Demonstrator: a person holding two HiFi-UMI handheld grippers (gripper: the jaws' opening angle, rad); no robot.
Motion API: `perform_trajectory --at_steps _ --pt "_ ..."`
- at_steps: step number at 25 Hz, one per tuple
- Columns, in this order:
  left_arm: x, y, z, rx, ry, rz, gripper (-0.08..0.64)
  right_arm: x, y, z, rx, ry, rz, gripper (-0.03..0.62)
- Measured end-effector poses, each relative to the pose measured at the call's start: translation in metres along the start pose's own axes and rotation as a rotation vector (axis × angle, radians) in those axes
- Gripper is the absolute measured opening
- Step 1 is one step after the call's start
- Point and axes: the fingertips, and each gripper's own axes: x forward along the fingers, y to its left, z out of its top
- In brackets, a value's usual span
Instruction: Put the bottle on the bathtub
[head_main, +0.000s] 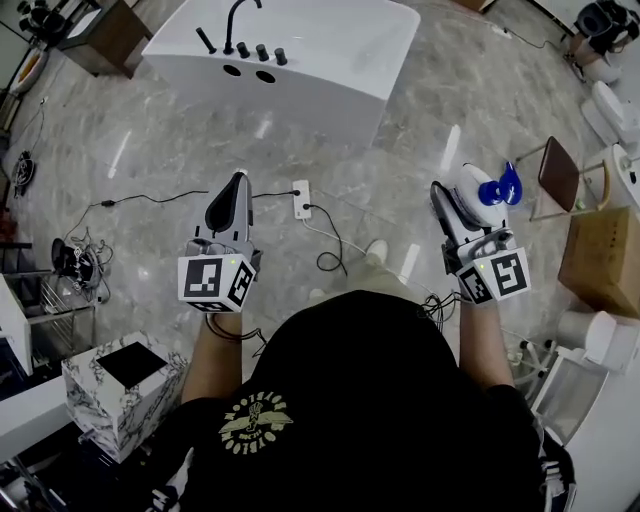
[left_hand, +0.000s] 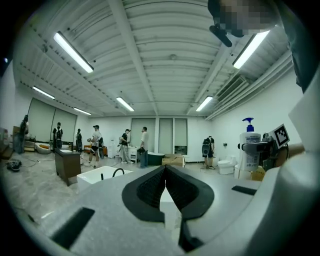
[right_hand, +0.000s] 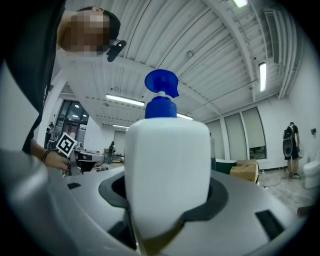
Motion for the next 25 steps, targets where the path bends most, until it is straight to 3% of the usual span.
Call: perform_trajectory --at_steps 9,16,25 --pt "0.072 -0.017 0.002 0.023 0.032 0.045 0.009 0.02 -0.078 -0.016 0.003 0.022 0.035 0.262" --pt "0.14 -0.033 0.009 -0.038 0.031 0.058 0.009 0.041 -0.131 -0.027 0.028 0.021 0.084 0.262" --pt "0.183 -0.066 0.036 -0.018 0.009 0.131 0.009 0.04 -0.202 -0.009 0.0 -0.007 0.174 0.262"
